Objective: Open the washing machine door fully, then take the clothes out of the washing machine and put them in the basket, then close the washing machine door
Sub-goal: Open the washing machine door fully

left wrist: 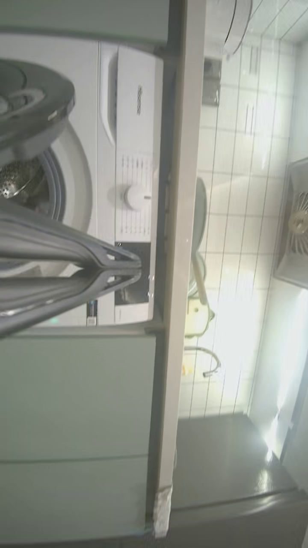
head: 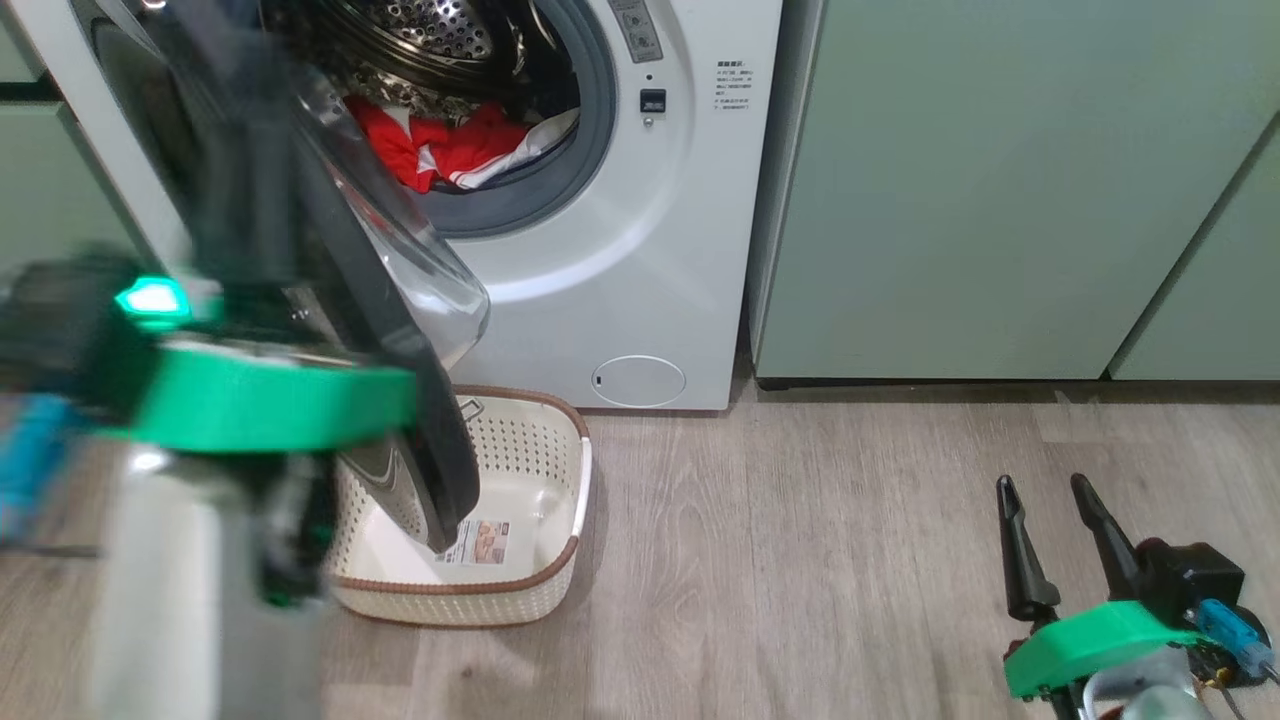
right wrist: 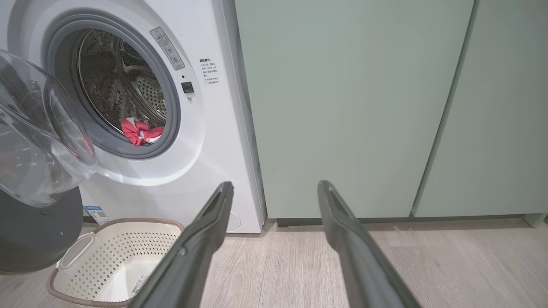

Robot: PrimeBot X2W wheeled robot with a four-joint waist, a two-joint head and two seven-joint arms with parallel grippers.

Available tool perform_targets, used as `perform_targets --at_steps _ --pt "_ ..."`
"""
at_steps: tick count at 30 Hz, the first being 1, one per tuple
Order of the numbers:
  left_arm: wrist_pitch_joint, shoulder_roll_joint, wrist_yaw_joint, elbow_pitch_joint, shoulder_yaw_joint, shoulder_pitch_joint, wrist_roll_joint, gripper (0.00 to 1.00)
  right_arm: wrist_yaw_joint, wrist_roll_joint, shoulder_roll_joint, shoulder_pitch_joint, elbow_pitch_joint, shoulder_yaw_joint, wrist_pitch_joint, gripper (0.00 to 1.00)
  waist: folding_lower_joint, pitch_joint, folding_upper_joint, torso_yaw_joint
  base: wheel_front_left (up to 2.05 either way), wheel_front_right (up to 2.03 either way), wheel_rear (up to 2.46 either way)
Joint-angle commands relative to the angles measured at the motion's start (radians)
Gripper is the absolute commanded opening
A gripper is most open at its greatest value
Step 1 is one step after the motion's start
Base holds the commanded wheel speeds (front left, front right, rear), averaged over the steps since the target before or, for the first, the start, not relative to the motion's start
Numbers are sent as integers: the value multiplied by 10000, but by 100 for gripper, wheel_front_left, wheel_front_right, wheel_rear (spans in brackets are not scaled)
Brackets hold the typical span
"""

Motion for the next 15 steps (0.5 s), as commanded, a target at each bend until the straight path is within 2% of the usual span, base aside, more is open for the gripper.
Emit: perform_targets --at_steps 1,7,15 --pt "219 83 111 -452 -502 -360 -21 0 73 72 -64 -472 -276 239 -103 100 0 34 0 -20 0 0 0" --pt "102 68 465 100 -2906 134 -141 0 73 96 -118 -578 -298 269 -103 100 0 110 0 -80 0 0 0" --pt "-435 66 296 2119 -5018 770 -47 0 73 96 -125 -559 -290 215 -103 100 0 153 0 -92 0 0 0"
